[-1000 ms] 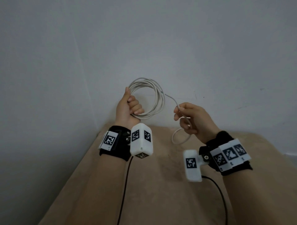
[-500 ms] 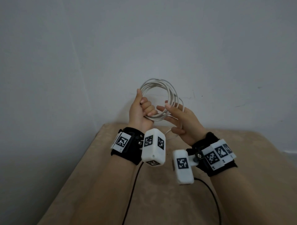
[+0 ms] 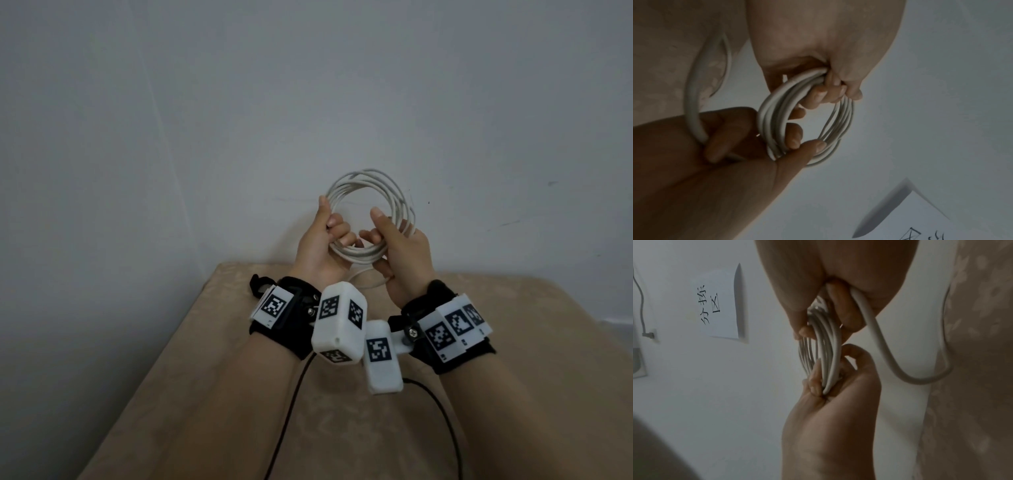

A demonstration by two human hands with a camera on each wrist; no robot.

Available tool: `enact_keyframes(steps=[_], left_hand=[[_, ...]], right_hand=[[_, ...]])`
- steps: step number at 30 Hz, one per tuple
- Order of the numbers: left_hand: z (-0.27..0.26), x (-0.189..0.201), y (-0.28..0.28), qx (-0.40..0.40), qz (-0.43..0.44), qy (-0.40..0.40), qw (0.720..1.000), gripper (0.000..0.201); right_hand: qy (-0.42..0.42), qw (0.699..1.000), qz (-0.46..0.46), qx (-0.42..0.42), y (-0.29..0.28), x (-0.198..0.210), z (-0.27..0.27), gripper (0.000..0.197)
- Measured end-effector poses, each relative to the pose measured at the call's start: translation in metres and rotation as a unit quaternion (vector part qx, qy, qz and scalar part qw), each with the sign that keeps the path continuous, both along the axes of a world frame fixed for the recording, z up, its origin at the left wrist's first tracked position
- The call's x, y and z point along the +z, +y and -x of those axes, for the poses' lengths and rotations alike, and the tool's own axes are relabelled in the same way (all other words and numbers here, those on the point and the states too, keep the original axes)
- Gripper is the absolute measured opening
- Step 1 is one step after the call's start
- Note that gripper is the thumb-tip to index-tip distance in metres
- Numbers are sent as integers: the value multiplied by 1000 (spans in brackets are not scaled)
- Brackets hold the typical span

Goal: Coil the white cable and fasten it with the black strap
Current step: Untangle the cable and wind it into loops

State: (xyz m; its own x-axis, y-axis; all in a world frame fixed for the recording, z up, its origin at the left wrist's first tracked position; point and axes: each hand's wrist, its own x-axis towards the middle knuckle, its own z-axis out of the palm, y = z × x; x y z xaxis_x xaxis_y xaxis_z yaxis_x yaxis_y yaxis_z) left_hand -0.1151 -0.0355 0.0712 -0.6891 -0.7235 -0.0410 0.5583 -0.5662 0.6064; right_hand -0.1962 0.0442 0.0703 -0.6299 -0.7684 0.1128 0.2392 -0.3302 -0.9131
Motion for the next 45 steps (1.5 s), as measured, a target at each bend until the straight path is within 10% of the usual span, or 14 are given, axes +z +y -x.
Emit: enact_keyframes(steps=[8,21,45], left_hand=[[3,-3,3,-36,88,-91,991,52],[-1,-1,-2,57,-69,23,996,50],[3,-8,-7,80,-90,37,992,52]], right_hand=[[-31,999,-18,-10,2,-4,16,42],[33,997,-41,64,2,3,6,34],[-173,951,97,235,-4,-4,1,24]])
